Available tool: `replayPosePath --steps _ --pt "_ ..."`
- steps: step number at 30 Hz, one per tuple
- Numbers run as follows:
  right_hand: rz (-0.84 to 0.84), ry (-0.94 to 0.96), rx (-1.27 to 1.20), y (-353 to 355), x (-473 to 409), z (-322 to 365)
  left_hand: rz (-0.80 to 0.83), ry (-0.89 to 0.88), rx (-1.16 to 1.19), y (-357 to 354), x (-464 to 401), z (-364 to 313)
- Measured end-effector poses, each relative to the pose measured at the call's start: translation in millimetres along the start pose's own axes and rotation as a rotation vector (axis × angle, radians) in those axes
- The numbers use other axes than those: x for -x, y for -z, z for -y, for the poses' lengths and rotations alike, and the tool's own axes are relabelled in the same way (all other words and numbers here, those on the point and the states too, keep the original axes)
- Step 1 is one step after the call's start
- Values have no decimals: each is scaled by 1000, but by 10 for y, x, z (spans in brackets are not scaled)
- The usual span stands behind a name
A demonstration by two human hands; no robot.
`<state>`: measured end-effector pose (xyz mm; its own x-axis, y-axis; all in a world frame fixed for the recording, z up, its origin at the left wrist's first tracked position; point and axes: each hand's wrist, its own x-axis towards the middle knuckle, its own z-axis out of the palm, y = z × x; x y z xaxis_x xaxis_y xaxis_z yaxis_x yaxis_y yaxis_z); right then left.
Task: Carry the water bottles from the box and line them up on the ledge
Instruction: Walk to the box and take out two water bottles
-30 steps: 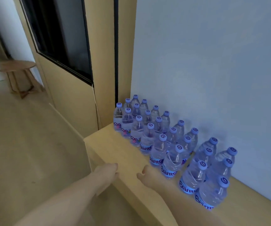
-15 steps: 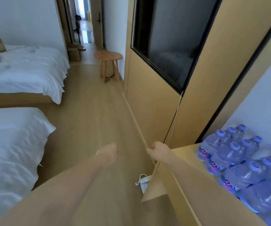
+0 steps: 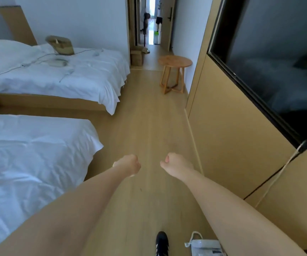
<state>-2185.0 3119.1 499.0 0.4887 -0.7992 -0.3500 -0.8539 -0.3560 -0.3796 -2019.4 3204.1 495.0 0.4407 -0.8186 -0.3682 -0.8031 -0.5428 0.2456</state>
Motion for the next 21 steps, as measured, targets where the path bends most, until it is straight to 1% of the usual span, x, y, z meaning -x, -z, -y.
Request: replayPosePath --steps 4,10,16,19,21 --pt "23 39 -56 425 -902 144 -30 54 28 411 -791 -159" --pt "69 101 72 1056 -2106 294 -118 137 78 996 -1856 -349" --pt "124 110 114 1301 -3118 345 -85 160 34 1279 -2854 -295" --pt "134 85 131 1418 -3836 455 -57 137 -11 1434 -3572 -214" --pt "123 73 127 1529 -4361 595 -91 131 -20 1627 -4120 -114"
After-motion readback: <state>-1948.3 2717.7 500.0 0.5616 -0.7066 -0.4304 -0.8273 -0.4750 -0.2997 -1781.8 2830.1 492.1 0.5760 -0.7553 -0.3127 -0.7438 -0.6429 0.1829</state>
